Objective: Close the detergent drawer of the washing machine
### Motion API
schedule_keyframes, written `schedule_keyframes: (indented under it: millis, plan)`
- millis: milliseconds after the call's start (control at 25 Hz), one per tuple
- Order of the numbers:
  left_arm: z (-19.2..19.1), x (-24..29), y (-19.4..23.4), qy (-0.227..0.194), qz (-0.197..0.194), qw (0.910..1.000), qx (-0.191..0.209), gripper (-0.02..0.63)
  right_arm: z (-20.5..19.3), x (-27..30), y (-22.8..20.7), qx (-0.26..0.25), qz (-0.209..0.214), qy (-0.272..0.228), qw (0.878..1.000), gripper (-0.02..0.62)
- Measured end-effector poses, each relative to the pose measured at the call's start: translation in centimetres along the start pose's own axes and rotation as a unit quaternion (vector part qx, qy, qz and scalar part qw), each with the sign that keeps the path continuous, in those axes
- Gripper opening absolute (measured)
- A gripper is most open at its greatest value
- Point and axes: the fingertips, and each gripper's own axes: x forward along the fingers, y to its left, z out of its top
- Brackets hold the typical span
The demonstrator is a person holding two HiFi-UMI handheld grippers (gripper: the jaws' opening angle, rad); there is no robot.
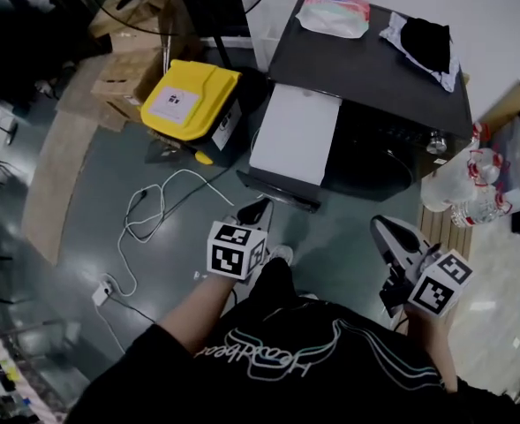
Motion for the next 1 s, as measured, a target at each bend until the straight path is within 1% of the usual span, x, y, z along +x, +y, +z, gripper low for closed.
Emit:
schedule_keyframes:
  millis: [360,520,760,1000]
  plan:
    - [-0.6,2.5,0.1,0.009,-0.009,0.9999,0.001,0.029,-2.5,-0.8,-1.6,0.038,-0.020,0.004,0.999,0.028]
    - [-0.7,3.0,0.1,0.008,-0.009,0.9999,-0.003,0.029,-2.7,-1.1,-1.7,0.051,-0.019,-0.004,0.999,0.028]
    - [-0.5,3.3,0.2,-0.001,-0.008,1.0000,-0.005,0.029,-3.3,-1.0,-2.2,0.060,-0.023,-0.002,0.998,0.028]
    - [-0.4,3.4,0.3,-0.008,-0.008,0.9998,-0.016,0.025,-4.1,-1.0,-2.3,0.062,-0.031,0.005,0.998,0.028]
